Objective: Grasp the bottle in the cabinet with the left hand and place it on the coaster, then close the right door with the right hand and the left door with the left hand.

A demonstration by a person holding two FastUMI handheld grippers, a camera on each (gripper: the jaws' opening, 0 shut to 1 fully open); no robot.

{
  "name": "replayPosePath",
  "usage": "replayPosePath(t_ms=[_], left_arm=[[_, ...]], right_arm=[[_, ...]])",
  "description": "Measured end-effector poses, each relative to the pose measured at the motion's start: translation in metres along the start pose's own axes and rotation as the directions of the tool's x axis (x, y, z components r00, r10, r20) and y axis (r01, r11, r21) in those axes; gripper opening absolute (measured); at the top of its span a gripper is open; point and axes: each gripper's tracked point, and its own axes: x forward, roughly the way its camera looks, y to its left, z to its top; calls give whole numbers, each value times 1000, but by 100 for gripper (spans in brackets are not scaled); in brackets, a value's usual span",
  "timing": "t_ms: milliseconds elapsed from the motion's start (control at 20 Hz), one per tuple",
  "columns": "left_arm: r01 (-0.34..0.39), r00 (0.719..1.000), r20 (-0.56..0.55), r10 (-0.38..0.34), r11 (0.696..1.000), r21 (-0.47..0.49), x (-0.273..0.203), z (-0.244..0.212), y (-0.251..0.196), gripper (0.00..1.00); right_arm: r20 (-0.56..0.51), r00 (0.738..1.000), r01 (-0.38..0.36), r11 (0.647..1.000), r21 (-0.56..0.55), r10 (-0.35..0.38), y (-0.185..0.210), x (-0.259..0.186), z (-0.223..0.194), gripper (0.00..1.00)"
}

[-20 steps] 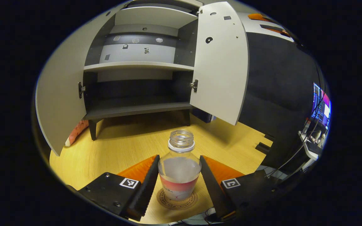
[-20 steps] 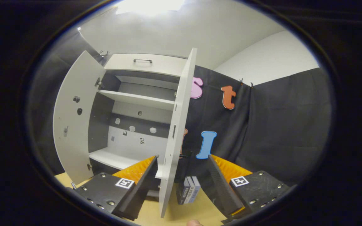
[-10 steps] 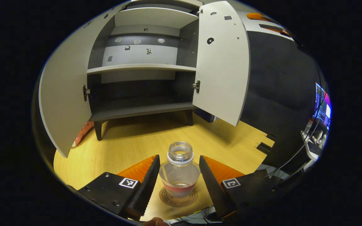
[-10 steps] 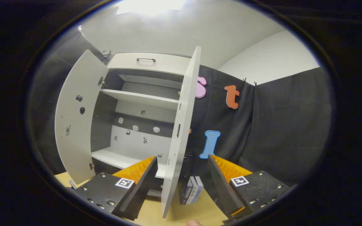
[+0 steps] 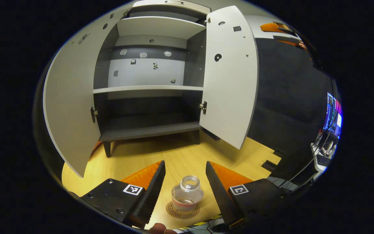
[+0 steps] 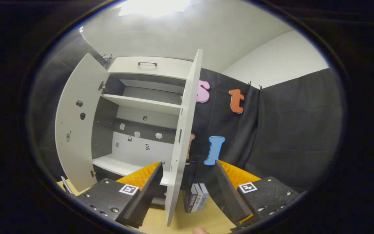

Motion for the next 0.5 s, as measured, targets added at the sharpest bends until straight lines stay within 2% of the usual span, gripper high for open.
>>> replayPosePath(t_ms=[350, 500], left_arm=[[-64, 990, 123, 62, 998, 14, -12, 104, 5, 80], [-98, 976, 194, 95, 995, 3, -18, 152, 12, 93]], right_arm=[[8, 999, 34, 999, 18, -34, -17, 7, -5, 96], [5, 999, 48, 998, 27, -48, -25, 12, -9, 96]])
